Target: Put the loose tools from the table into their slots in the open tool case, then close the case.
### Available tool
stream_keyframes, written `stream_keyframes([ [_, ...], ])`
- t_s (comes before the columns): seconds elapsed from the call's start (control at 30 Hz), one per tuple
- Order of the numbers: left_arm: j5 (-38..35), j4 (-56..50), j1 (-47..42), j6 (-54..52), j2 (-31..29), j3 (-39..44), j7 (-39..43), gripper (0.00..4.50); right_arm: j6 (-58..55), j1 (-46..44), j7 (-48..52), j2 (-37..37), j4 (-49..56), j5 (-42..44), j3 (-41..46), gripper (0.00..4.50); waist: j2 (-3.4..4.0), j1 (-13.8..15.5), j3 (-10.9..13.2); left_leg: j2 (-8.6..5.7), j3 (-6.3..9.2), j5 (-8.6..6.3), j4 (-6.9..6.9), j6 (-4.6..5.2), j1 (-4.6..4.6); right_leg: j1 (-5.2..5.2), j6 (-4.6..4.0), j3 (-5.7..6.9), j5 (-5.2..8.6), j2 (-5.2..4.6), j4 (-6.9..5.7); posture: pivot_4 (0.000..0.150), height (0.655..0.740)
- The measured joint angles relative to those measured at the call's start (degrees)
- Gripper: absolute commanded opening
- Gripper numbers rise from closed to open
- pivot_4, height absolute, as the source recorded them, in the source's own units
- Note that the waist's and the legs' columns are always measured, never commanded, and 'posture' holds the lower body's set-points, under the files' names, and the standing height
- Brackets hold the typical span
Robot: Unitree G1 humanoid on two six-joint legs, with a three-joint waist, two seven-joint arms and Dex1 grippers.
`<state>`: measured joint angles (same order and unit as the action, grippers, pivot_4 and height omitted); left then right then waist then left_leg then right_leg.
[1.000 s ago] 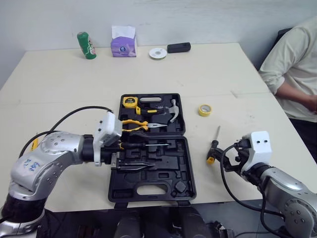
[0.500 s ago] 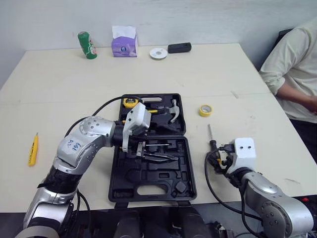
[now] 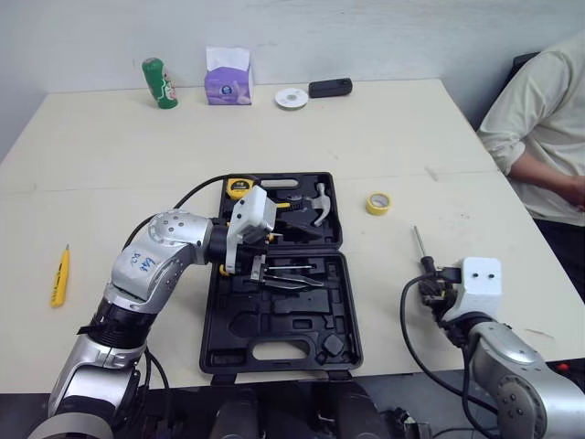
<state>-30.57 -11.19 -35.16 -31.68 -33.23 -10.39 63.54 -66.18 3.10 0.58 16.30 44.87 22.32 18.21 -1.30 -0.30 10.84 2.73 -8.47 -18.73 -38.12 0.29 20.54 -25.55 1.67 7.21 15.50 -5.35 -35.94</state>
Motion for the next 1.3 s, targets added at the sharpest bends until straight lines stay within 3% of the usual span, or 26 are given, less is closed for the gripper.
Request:
stream_keyframes([
  [0.2, 0.8, -0.3, 3.4, -0.2, -3.3, 1.7, -1.2, 4.5, 1.8, -3.0, 10.9, 9.4, -0.7, 4.0, 0.5, 1.06, -0.01, -0.2, 0.0, 0.01, 0.0, 0.0, 0.02, 0.01, -0.02, 0.0, 0.0, -0.01, 0.0, 0.0, 0.0, 0.15, 0.7252],
  [0.33, 1.6, -3.7, 10.2, -1.4, -8.3, 5.9, -3.5, 4.5, 5.1, -8.8, 25.1, 19.8, -3.9, 9.9, -0.4, 1.06, -0.07, -0.5, 0.1, 0.03, 0.05, -0.03, 0.04, 0.06, -0.01, 0.0, 0.0, 0.04, 0.0, 0.01, 0.06, 0.15, 0.7252],
  [0.5, 2.3, -7.5, 23.0, -3.3, -16.2, 14.4, -5.9, 4.5, 7.8, -19.2, 40.7, 27.9, -9.4, 14.5, -10.3, 1.06, -0.18, -1.4, 0.1, 0.06, 0.03, -0.05, 0.07, 0.07, -0.03, -0.01, -0.01, 0.05, 0.0, -0.02, 0.08, 0.15, 0.7252],
  [0.7, 2.3, -11.4, 35.5, -4.0, -22.1, 25.4, -5.9, 4.5, 13.3, -31.1, 51.2, 28.1, -18.2, 11.4, -26.8, 1.06, -0.29, -0.8, 0.2, 0.03, 0.11, -0.1, 0.06, 0.07, 0.02, -0.03, -0.03, 0.18, 0.01, -0.15, 0.14, 0.15, 0.7252],
  [0.9, 3.9, -12.1, 38.7, -3.0, -23.6, 27.0, -5.9, 4.5, 19.2, -36.8, 54.1, 25.2, -24.7, 3.8, -38.2, 1.06, -0.29, 0.1, 0.2, 0.04, 0.04, -0.23, 0.04, 0.09, 0.09, -0.08, -0.05, 0.3, -0.01, -0.25, 0.22, 0.15, 0.7252],
  [1.1, 4.0, -12.1, 37.8, -2.6, -23.7, 26.8, -5.9, 4.5, 25.1, -40.6, 57.2, 24.6, -30.1, -3.7, -44.5, 1.06, -0.28, 0.1, 0.2, 0.06, 0.03, -0.26, 0.04, 0.06, 0.12, -0.11, -0.05, 0.34, 0.0, -0.24, 0.23, 0.15, 0.7252],
  [1.3, 3.9, -12.1, 35.3, -2.6, -23.4, 24.9, -6.2, 4.5, 28.7, -41.0, 60.1, 24.6, -30.9, -7.1, -45.1, 1.06, -0.28, 0.0, 0.2, 0.06, 0.01, -0.25, 0.03, 0.06, 0.11, -0.11, -0.05, 0.34, 0.0, -0.23, 0.19, 0.15, 0.7252],
])
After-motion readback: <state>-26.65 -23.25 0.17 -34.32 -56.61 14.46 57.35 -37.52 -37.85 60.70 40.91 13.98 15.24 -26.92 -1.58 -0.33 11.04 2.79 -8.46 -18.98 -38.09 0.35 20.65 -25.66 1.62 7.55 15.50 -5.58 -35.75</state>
